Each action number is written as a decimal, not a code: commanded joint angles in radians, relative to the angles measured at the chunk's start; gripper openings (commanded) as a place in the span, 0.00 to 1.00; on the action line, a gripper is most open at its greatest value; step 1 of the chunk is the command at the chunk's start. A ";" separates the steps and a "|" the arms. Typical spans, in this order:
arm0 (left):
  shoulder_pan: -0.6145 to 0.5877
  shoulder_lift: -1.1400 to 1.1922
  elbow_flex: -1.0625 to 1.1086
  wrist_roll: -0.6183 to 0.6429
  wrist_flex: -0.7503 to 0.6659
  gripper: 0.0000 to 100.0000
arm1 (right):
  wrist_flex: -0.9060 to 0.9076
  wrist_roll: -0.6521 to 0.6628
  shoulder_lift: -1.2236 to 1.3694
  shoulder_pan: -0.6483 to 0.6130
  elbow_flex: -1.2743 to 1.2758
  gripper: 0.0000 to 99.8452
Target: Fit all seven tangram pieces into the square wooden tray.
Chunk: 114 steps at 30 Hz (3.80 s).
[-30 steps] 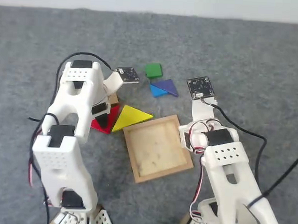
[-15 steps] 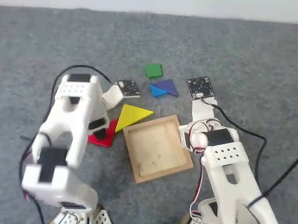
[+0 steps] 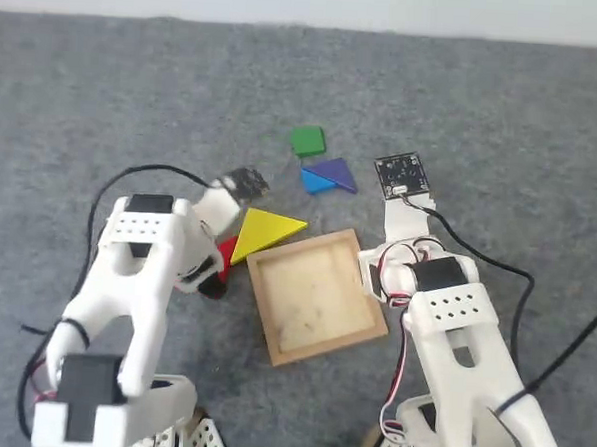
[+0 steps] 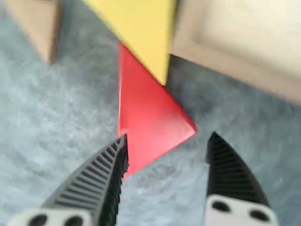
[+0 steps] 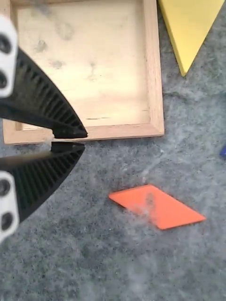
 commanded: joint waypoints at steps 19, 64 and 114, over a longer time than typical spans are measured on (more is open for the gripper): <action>-0.106 0.176 -0.079 0.844 0.037 0.27 | -0.013 -0.006 -0.001 0.012 -0.011 0.03; -0.117 0.339 -0.329 0.603 0.169 0.25 | -0.013 -0.006 -0.001 0.012 -0.011 0.03; -0.195 0.284 -0.337 0.638 -0.307 0.25 | -0.013 -0.006 -0.001 0.012 -0.014 0.03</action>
